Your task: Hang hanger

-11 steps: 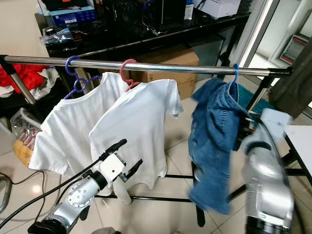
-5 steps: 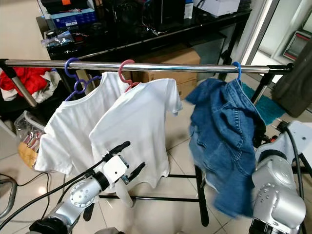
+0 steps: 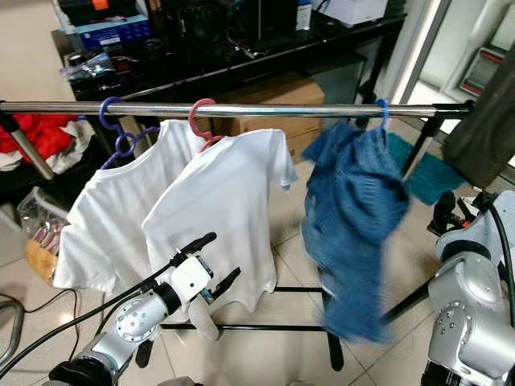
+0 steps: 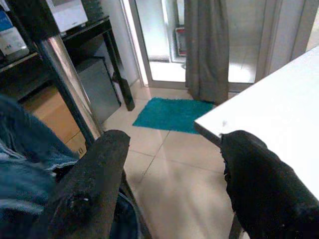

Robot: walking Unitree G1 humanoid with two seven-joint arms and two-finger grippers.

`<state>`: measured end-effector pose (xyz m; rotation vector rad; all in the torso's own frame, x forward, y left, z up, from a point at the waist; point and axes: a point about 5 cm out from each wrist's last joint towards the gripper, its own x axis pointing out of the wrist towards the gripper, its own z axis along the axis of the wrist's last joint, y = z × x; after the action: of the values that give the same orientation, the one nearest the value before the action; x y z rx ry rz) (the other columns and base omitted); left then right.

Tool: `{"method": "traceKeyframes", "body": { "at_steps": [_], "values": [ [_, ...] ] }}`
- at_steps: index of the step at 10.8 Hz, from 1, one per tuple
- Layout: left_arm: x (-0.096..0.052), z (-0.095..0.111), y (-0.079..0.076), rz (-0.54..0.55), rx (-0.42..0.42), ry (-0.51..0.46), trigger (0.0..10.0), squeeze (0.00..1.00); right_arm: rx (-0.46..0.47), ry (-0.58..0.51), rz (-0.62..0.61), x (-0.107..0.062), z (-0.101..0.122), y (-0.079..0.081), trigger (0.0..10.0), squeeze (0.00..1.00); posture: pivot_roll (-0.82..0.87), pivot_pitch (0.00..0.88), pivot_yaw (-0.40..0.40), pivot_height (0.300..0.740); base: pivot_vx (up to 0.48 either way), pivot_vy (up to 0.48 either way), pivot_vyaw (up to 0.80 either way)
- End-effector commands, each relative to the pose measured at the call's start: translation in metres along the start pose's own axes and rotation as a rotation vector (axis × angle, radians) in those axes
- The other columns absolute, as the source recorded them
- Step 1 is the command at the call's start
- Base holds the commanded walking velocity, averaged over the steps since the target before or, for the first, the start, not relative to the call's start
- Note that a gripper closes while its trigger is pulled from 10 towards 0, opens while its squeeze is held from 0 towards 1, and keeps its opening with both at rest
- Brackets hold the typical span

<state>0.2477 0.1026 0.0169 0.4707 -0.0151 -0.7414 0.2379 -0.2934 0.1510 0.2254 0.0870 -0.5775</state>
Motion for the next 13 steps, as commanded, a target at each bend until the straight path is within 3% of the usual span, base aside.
{"method": "traceKeyframes", "body": {
  "at_steps": [1,2,3,4,5,6,7,8,9,10,11,13],
  "values": [
    [-0.003,-0.004,-0.003,-0.015,0.003,0.017,10.0,0.0,-0.004,-0.03,0.012,-0.002,0.006,0.001,10.0,0.15,-0.07,0.0,0.047,0.74,0.0,0.0,0.0],
    [-0.004,-0.005,-0.004,-0.017,0.0,0.018,10.0,0.0,-0.002,-0.103,0.148,-0.007,0.019,0.02,10.0,0.15,-0.08,0.0,0.051,0.74,0.0,0.0,0.0],
    [-0.003,-0.005,-0.005,-0.024,-0.001,0.021,10.0,0.0,-0.014,-0.124,0.392,-0.021,0.022,0.056,10.0,0.7,-0.08,0.0,0.053,0.74,0.0,0.0,0.0],
    [-0.002,-0.005,-0.005,-0.027,0.003,0.019,10.0,0.0,0.008,-0.151,0.544,-0.033,0.025,0.08,10.0,0.93,-0.08,0.0,0.049,0.74,0.0,0.0,0.0],
    [-0.001,-0.004,-0.004,-0.022,0.004,0.016,10.0,0.0,0.054,-0.147,0.667,-0.042,0.028,0.096,10.0,0.92,-0.08,0.0,0.049,0.74,0.0,0.0,0.0],
    [0.0,-0.002,-0.004,-0.01,-0.001,0.01,10.0,0.0,0.14,-0.051,0.88,-0.056,0.021,0.124,10.0,0.72,-0.06,0.0,0.039,0.74,0.0,0.0,0.0],
    [-0.001,-0.003,-0.005,-0.006,-0.001,0.013,10.0,0.0,0.178,-0.009,0.958,-0.059,0.017,0.135,10.0,0.07,-0.04,0.001,0.034,0.74,0.0,0.0,0.0],
    [-0.003,-0.004,-0.005,0.005,-0.006,0.016,10.0,0.0,0.212,0.017,1.042,-0.064,0.016,0.147,10.0,0.0,-0.03,0.001,0.031,0.74,0.0,0.0,0.0],
    [-0.004,-0.005,-0.005,0.011,-0.009,0.019,10.0,0.0,0.236,0.057,1.134,-0.071,0.013,0.158,10.0,0.0,-0.02,0.001,0.027,0.74,0.0,0.0,0.0],
    [-0.006,-0.007,-0.006,0.021,-0.013,0.026,10.0,0.0,0.158,0.162,1.187,-0.075,-0.012,0.18,10.0,0.0,0.0,0.001,0.02,0.74,0.0,0.0,0.0],
    [-0.007,-0.007,-0.006,0.025,-0.014,0.029,10.0,0.0,0.096,0.186,1.133,-0.069,-0.022,0.189,10.0,0.02,0.0,0.0,0.02,0.74,0.0,0.0,0.0],
    [-0.008,-0.006,-0.006,0.041,-0.01,0.019,10.0,0.0,0.089,0.15,1.075,-0.059,-0.018,0.207,10.0,0.01,0.02,0.0,0.015,0.74,0.0,0.0,0.0]
  ]
}}
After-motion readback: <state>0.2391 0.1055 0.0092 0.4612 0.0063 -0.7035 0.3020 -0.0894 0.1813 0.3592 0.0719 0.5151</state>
